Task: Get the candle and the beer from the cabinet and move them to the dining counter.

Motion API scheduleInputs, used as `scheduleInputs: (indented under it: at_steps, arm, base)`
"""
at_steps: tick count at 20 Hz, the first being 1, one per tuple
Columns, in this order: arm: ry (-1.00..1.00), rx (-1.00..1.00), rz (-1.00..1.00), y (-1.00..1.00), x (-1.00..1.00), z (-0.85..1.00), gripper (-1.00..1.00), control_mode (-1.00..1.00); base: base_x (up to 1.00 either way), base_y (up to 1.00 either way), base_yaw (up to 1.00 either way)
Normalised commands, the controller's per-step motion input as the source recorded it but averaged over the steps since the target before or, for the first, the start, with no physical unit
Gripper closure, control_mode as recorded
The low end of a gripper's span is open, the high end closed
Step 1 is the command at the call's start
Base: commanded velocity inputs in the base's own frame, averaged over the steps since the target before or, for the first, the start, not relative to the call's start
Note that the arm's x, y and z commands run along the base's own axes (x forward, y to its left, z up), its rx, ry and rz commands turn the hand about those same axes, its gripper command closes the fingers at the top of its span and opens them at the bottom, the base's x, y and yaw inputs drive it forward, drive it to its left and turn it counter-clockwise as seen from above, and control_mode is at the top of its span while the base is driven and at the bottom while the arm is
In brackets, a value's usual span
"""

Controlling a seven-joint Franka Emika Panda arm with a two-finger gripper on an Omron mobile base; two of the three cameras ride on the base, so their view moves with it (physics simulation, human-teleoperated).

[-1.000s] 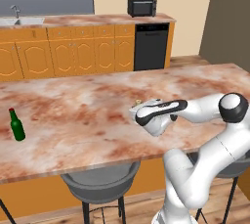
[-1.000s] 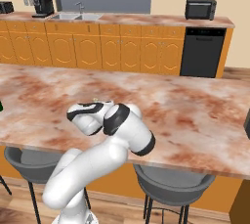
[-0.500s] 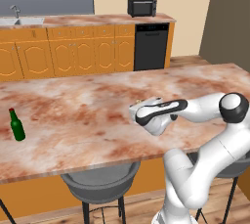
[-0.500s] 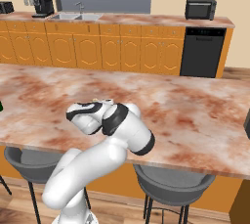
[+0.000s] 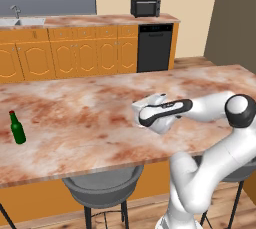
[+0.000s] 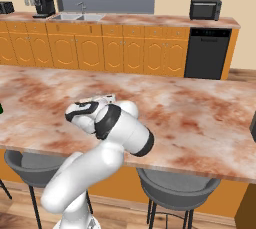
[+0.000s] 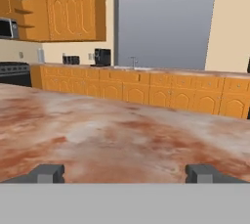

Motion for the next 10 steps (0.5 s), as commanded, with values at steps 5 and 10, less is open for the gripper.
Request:
scheduleInputs:
  at_steps: [5,10]
  arm:
    - [0.00,0.00,0.00,0.00,-0.02,0.71,-1.00,-1.00]
    - [0.05,0.00,0.00,-0.03,-0.12,0.76,-1.00,-1.00]
  base:
    - [0.00,0.00,0.00]
    - [0.00,0.00,0.00]
